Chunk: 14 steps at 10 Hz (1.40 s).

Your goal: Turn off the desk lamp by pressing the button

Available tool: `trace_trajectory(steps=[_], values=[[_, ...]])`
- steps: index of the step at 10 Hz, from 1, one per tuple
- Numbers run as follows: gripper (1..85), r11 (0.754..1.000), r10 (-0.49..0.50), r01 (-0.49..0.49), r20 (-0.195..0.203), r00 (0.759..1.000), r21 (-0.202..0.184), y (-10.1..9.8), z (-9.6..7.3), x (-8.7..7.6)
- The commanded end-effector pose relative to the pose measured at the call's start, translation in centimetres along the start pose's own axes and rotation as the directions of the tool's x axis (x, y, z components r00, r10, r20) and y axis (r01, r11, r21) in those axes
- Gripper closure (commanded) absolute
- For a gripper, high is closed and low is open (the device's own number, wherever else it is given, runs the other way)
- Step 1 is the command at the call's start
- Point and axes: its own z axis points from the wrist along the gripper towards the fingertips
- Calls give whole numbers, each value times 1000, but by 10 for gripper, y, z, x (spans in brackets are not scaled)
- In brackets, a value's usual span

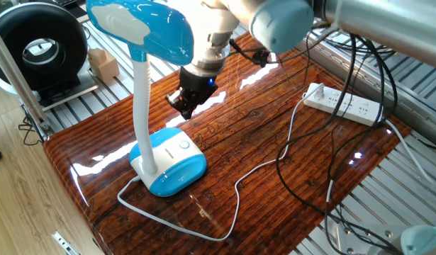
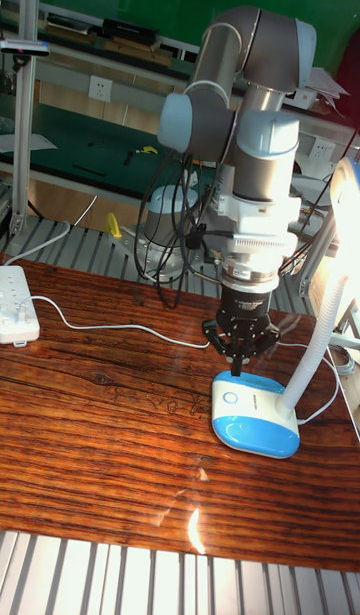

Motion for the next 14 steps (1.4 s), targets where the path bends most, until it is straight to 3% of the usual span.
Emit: trace_trajectory(steps=[1, 6, 10, 14], values=[[843, 1000, 11, -11, 9, 1000, -15, 4, 8, -1], [843, 999, 25, -24, 34, 999, -30, 12, 20, -8], [843, 1000, 23, -23, 53, 998, 2, 6, 32, -8], [843, 999, 37, -36, 59, 998, -9, 4, 40, 2]])
